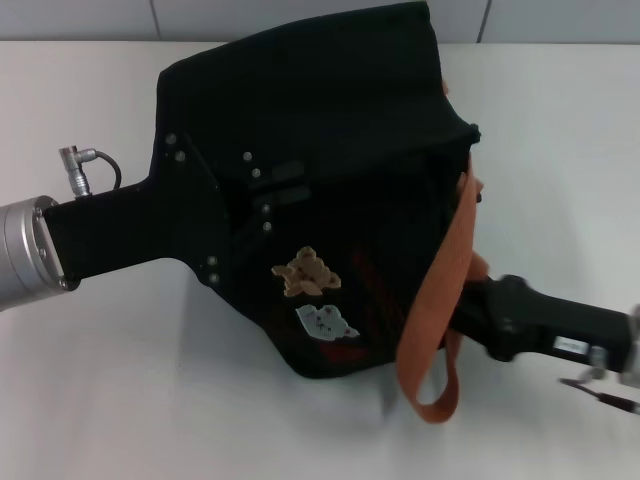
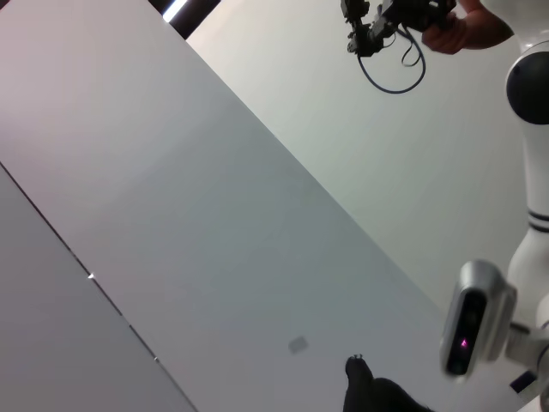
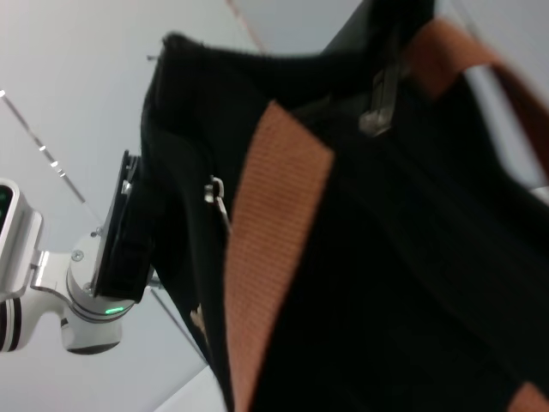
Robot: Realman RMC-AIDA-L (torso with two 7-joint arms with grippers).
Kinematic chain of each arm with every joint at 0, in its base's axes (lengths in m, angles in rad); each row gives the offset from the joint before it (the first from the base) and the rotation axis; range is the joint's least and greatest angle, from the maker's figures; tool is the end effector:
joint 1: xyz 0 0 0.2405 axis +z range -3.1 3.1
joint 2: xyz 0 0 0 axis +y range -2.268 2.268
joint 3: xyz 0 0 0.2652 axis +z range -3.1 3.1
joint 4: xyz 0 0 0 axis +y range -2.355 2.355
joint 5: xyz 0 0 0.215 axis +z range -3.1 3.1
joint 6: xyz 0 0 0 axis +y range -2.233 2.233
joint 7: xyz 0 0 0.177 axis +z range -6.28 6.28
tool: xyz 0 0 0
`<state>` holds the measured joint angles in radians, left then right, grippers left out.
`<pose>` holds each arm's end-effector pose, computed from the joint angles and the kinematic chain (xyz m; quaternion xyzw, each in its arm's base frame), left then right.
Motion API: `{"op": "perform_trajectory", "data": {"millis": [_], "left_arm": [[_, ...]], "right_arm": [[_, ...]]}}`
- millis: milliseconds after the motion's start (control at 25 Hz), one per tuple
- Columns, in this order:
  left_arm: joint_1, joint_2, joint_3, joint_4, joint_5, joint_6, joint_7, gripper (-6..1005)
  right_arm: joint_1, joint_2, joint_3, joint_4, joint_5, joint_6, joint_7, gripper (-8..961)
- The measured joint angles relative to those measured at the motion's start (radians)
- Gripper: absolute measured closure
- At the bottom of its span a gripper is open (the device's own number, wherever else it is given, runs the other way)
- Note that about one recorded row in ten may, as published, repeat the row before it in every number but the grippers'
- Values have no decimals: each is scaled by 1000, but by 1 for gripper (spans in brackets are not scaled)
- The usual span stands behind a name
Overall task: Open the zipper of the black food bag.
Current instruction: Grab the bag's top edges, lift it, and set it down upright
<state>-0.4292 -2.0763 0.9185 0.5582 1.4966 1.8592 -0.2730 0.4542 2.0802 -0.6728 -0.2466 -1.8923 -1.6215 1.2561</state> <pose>-0.2086 0.2940 -0.0180 -0.8389 0.2918 -0.3848 0.2511 0.2719 0.2760 -0.0868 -0.8731 0.3331 0.3528 0.0479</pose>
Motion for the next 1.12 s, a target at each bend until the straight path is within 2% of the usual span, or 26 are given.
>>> {"op": "perform_trajectory", "data": {"millis": [40, 80, 120, 160, 200, 320, 480, 560, 600, 640, 800, 840, 920, 1000, 1120], "left_arm": [[-1, 0, 2, 0, 0, 2, 0, 931], [-4, -1, 3, 0, 0, 5, 0, 931], [-4, -1, 3, 0, 0, 5, 0, 931], [-7, -1, 3, 0, 0, 6, 0, 931], [-7, -1, 3, 0, 0, 6, 0, 930], [-18, -1, 3, 1, 0, 5, 2, 930], [-22, 2, 2, 7, 3, 0, 2, 930], [-22, 4, -1, 8, 4, -3, 6, 930], [-19, 4, -3, 6, 3, -9, 13, 931], [-19, 4, -3, 6, 3, -9, 13, 931], [-12, 4, 0, -8, 2, -40, 34, 931], [-10, 3, 2, -11, 2, -44, 37, 931], [-7, 2, 3, -16, 3, -45, 47, 931], [-3, 2, 4, -34, 0, -41, 75, 931], [-1, 3, 3, -41, -2, -39, 80, 931]], "right_arm": [[25, 4, -7, 26, 0, 19, 0, 818], [89, 6, -16, 100, 1, 56, -14, 816], [89, 6, -16, 100, 1, 56, -14, 813], [155, 8, -14, 171, 2, 86, -39, 811], [155, 8, -14, 171, 2, 86, -39, 808], [226, 12, -17, 223, 0, 98, -61, 800], [237, 8, -19, 225, -2, 80, -60, 790], [207, 2, -19, 191, -2, 31, -47, 784], [155, 0, -18, 126, -1, -34, -30, 782], [155, 0, -18, 126, -1, -34, -30, 779], [35, -3, 4, -18, 8, -207, 5, 769], [35, -3, 4, -18, 8, -207, 5, 766], [-9, -4, 23, -77, 9, -269, -2, 761], [-52, -6, 52, -135, 9, -304, -8, 680], [-64, -17, 58, -146, 9, -308, -8, 559]]}}
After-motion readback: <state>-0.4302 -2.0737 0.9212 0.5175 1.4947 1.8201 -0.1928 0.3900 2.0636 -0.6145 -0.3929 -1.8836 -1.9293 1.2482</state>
